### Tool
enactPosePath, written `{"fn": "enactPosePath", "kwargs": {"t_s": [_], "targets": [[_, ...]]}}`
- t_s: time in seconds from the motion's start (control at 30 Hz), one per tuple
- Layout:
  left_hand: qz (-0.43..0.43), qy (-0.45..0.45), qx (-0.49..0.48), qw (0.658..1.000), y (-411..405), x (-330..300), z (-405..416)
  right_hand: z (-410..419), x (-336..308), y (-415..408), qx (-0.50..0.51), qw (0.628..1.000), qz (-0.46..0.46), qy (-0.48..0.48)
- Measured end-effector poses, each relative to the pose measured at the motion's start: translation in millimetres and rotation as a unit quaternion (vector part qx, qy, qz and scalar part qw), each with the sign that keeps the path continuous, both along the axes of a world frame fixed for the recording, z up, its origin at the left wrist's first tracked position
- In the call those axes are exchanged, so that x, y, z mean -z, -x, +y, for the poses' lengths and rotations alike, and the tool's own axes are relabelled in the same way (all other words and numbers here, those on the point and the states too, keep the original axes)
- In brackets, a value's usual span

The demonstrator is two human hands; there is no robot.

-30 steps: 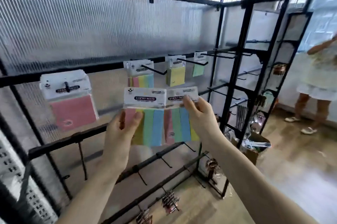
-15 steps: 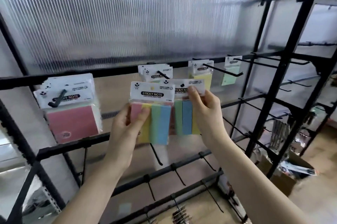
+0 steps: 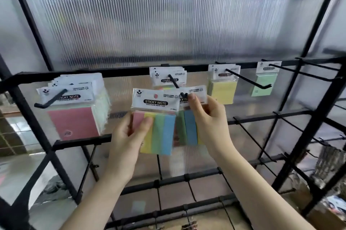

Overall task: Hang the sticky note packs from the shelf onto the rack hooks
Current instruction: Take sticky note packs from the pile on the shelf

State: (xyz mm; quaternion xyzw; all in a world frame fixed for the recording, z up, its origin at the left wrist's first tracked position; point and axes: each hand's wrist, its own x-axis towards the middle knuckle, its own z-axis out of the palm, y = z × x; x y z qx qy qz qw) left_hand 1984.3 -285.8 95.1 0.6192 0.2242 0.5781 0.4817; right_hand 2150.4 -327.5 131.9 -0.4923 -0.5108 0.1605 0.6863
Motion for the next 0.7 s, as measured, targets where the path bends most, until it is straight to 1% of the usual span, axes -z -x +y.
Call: {"fn": "enactPosePath", "kwargs": {"t_s": [0.13,0.2,0.4,0.53,0.6,0.7], "targets": [[0.012,0.018,-0.090,0.996,-10.8,4.9,7.4,19.8,3.8,-10.1,-0.038,0.999,-0.009,0.002],[0.016,0.023,-0.125,0.992,-17.0,6.1,15.3,31.8,7.2,-16.2,-0.037,0.999,-0.013,0.004],[0.024,0.017,-0.174,0.984,-27.7,6.6,38.4,60.2,18.6,-31.6,0.006,0.999,-0.013,0.051],[0.030,0.016,-0.214,0.976,-33.0,6.7,46.3,72.4,21.7,-37.9,0.019,0.997,-0.014,0.076],[0.027,0.020,-0.223,0.974,-34.5,6.1,45.8,73.3,22.3,-38.7,0.022,0.997,-0.012,0.072],[0.009,0.018,-0.225,0.974,-33.8,4.3,35.5,64.0,22.5,-36.4,0.032,0.999,0.005,0.018]]}}
